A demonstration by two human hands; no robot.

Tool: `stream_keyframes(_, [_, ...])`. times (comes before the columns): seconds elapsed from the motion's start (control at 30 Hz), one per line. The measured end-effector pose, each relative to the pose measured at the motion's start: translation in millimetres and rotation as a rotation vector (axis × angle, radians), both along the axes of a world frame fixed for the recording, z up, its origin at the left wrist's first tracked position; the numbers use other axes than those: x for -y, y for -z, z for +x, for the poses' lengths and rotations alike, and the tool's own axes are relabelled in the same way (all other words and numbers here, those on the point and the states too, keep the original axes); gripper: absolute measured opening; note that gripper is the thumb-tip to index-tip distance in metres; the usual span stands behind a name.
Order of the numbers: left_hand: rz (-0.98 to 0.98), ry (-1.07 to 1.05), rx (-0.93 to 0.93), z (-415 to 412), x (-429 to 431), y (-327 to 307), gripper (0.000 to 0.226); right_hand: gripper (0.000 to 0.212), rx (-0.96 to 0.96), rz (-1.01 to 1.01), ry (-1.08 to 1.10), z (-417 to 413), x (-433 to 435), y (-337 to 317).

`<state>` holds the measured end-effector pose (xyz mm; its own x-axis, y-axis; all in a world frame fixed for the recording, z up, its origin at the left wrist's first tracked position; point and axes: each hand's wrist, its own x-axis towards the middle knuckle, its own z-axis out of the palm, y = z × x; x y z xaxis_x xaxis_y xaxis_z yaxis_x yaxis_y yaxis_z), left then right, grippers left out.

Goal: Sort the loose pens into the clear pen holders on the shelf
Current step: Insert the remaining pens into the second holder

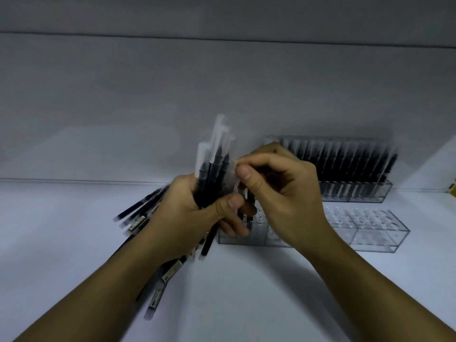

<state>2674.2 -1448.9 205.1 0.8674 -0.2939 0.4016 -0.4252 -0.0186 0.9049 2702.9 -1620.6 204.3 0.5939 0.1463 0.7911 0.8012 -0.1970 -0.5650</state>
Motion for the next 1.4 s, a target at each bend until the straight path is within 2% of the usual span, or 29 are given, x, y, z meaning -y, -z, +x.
stream_keyframes(0.1, [-0.082,0.046,-0.046,1.8,-0.5,1.5,0.026,0.011,-0.038,0.034,0.030,0.0,0.9,-2.0])
stream_keyframes(0.2, [-0.078,0.003,-0.083,3.8,-1.9,1.2,0.028,0.012,-0.152,0.193,0.001,0.4,3.5,-7.7])
stream_keyframes(0.33, [-0.002,-0.086,0.016,6.2,-2.6,1.0,0.023,0.010,-0.291,0.358,-0.083,-1.0,6.8,-13.3])
stream_keyframes(0.5, [0.001,-0.096,0.022,5.9,-2.7,0.6,0.021,0.030,-0.335,0.451,-0.110,-0.9,4.7,-14.5])
stream_keyframes(0.7, [0.003,-0.240,0.025,10.3,-7.2,1.8,0.036,0.010,-0.436,0.666,-0.066,9.5,17.7,-19.4])
stream_keyframes(0.83, [-0.055,-0.337,0.012,13.1,-10.5,3.8,0.043,0.015,-0.389,0.614,0.021,13.6,24.7,-19.1])
stream_keyframes(0.97, [-0.101,-0.331,-0.028,14.9,-10.5,4.4,0.046,0.015,-0.252,0.422,0.171,12.3,26.5,-18.9])
stream_keyframes(1.23, [-0.095,-0.291,-0.025,14.2,-10.2,4.0,0.030,0.021,-0.126,0.140,0.226,13.3,22.1,-6.7])
stream_keyframes(1.4, [-0.080,-0.281,-0.013,13.8,-9.8,3.7,0.022,0.023,0.022,-0.055,0.252,14.2,20.8,-0.9])
